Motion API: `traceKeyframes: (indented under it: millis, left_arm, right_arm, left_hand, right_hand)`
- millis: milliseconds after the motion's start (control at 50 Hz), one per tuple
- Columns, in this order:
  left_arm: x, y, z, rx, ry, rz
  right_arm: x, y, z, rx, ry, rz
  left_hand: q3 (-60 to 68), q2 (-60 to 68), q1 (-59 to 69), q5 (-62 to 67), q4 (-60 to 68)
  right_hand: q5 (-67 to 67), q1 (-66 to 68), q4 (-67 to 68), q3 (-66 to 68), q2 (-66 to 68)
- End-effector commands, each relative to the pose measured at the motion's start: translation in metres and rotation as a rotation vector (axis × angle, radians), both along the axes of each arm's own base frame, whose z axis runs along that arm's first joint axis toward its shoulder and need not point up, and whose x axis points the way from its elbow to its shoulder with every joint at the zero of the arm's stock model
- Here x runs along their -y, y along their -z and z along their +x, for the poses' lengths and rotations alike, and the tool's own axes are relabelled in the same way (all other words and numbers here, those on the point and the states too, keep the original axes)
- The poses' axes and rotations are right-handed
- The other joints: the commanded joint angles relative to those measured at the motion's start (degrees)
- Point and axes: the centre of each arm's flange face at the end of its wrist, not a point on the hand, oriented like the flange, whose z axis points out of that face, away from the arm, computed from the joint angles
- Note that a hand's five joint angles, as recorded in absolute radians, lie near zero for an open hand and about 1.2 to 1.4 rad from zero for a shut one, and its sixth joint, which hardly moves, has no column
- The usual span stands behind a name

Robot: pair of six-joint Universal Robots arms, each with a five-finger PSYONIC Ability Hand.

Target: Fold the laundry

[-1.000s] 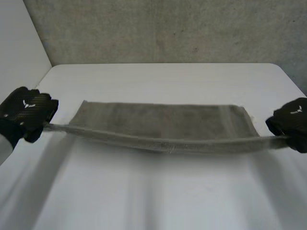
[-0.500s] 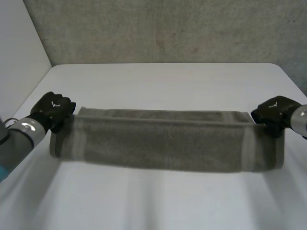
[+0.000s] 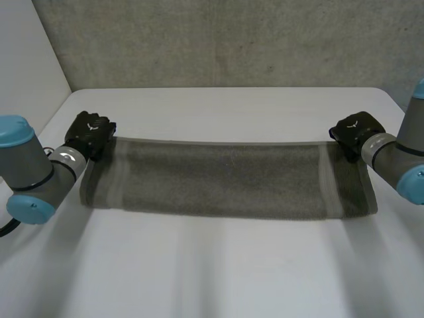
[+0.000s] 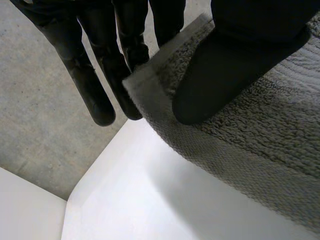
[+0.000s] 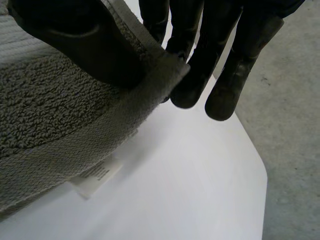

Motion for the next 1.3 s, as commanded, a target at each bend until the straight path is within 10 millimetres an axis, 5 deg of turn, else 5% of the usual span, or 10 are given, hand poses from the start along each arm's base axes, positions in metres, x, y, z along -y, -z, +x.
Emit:
traceKeyframes:
  millis: [20,180,280,420,540,700,980,1160,1300]
  left_arm:
    - [0.002,0.013,0.002,0.01,-0.02,0.025]
    - [-0.001,0.01,0.001,0.008,-0.02,0.028]
    - [-0.007,-0.004,0.002,0.001,-0.021,0.011]
    - [-0.039,-0.033,0.005,-0.026,-0.016,-0.003]
    - [-0.061,-0.054,0.009,-0.149,-0.033,0.01]
    - [-0.072,-0.061,0.015,-0.41,-0.072,0.1]
    - [-0.071,-0.059,0.018,-0.484,-0.091,0.135]
    - [-0.072,-0.057,0.018,-0.483,-0.092,0.142]
    - [-0.073,-0.056,0.018,-0.481,-0.092,0.145]
  right_arm:
    - [0.015,0.006,0.001,-0.006,0.041,-0.058]
    - [0.022,-0.004,0.002,0.043,0.068,-0.122]
    - [0.015,-0.03,0.0,0.142,0.092,-0.136]
    - [-0.031,-0.055,-0.008,0.179,0.08,-0.102]
    - [-0.062,-0.048,-0.012,0.166,0.073,-0.018]
    - [-0.107,-0.006,-0.023,0.15,0.075,0.221]
    - [-0.093,0.031,-0.035,0.184,0.067,0.198]
    - [-0.074,0.044,-0.051,0.176,0.12,0.195]
    - [-0.056,0.04,-0.078,0.143,0.208,0.161]
  left_hand:
    - [-52.0,-51.92,-52.04,-52.99,-51.94]
    - [-52.0,-51.92,-52.04,-52.99,-51.94]
    - [-52.0,-51.92,-52.04,-52.99,-51.94]
    - [-52.0,-51.92,-52.04,-52.99,-51.94]
    - [-52.0,-51.92,-52.04,-52.99,-51.94]
    - [-52.0,-51.92,-52.04,-52.99,-51.94]
    - [-52.0,-51.92,-52.04,-52.99,-51.94]
    - [-52.0,-51.92,-52.04,-52.99,-51.94]
    - [-52.0,-51.92,-52.04,-52.99,-51.94]
  right_hand:
    - [-62.71,-62.56,-62.55,-62.57,-62.44]
    - [-62.71,-62.56,-62.55,-62.57,-62.44]
    - [-62.71,-62.56,-62.55,-62.57,-62.44]
    - [-62.71,-62.56,-62.55,-62.57,-62.44]
    - [-62.71,-62.56,-62.55,-62.57,-62.44]
    - [-51.05,-50.91,-50.9,-50.92,-50.78]
    - [-31.17,-31.02,-31.01,-31.03,-30.9]
    - [7.21,7.36,7.37,7.35,7.49]
    - [7.29,7.44,7.45,7.43,7.56]
